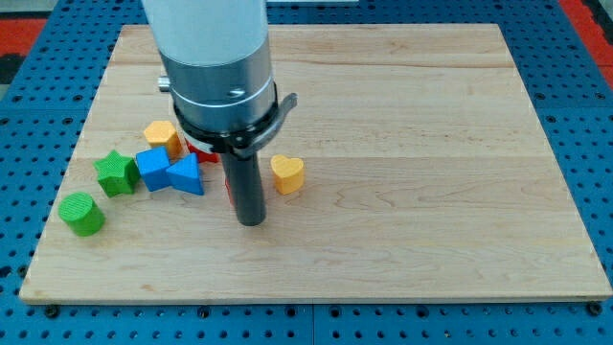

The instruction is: Move the heart and red circle towards the left side of the board

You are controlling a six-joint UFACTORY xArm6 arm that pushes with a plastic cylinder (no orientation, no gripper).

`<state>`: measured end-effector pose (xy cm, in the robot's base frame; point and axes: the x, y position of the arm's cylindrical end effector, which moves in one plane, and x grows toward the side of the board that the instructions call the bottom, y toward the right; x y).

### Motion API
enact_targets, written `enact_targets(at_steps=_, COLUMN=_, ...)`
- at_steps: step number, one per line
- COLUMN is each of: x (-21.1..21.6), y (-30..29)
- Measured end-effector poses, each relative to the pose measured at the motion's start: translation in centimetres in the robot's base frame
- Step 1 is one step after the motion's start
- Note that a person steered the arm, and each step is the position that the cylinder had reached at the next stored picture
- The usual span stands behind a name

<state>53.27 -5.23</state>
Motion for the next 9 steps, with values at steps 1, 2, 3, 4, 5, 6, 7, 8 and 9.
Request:
enact_targets(at_steps=1, x=-0.4, y=9.1)
enact_targets(at_steps=2, x=-4.3, y=9.6)
enact_targets(at_steps=3, x=-4.7, y=4.8)
enact_targets(at_steps=4, x=-5.0, y=-2.2)
enact_targets(at_steps=5, x=-5.0, y=-5.2)
enact_targets(at_steps=6, x=-3.8, y=-2.8)
enact_targets(at_steps=7, x=-1.6, y=-3.7)
enact_targets(at_steps=8, x=-0.8, y=-11.3)
enact_targets(at_steps=9, x=-0.3, y=-10.9)
